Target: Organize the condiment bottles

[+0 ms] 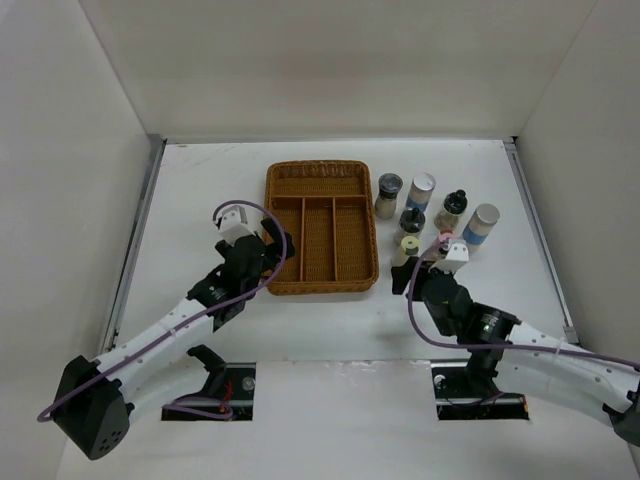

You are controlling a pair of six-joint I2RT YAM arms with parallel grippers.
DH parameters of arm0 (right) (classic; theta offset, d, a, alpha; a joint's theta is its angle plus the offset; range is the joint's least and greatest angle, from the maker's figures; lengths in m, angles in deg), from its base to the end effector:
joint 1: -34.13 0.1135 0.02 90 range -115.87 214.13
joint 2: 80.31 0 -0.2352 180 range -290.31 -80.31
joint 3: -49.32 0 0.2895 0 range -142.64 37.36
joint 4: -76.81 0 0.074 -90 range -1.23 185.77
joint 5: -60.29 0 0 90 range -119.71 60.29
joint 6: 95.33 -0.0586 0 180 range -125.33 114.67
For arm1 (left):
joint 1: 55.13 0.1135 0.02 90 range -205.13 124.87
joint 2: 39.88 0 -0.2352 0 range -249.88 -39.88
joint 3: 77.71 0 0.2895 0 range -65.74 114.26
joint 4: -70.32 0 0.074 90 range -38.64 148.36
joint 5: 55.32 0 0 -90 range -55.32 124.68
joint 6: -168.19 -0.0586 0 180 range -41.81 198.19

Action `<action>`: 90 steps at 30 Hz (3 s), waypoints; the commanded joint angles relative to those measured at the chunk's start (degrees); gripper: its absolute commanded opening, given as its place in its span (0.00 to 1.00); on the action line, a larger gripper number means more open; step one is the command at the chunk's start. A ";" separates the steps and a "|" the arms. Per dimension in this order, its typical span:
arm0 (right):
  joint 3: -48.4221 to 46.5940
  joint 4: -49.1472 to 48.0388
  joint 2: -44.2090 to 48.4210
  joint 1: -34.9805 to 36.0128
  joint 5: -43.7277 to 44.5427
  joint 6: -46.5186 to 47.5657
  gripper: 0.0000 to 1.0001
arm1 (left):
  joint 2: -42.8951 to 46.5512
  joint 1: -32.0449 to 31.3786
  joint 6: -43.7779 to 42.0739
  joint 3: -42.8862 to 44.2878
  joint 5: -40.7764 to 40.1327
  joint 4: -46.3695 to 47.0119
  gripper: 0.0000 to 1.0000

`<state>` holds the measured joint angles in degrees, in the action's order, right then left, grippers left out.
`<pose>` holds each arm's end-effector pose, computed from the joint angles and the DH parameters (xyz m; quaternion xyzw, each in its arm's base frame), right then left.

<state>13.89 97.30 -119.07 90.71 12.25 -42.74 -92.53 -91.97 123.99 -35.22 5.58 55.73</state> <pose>0.1611 0.1730 0.1964 0.0625 0.8039 0.1682 0.5671 0.2380 -0.1427 0.1970 -0.1987 0.8021 -0.1856 0.5316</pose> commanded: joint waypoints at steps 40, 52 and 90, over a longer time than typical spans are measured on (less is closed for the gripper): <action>-15.73 -7.83 -29.25 -20.94 -10.31 9.72 0.81 | 3.86 10.61 -2.73 -13.82 -4.39 21.70 0.57; -20.03 -3.10 -26.38 -17.44 -3.12 11.30 0.40 | 2.55 11.22 -3.61 -17.42 -1.22 28.99 0.59; -95.45 -5.90 -96.76 -12.33 -21.39 17.37 0.43 | 2.11 15.62 -0.71 -20.86 7.48 33.48 0.63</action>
<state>-80.33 92.19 -213.95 78.10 -7.95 -23.52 -90.23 -76.89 122.64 -56.05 12.14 85.65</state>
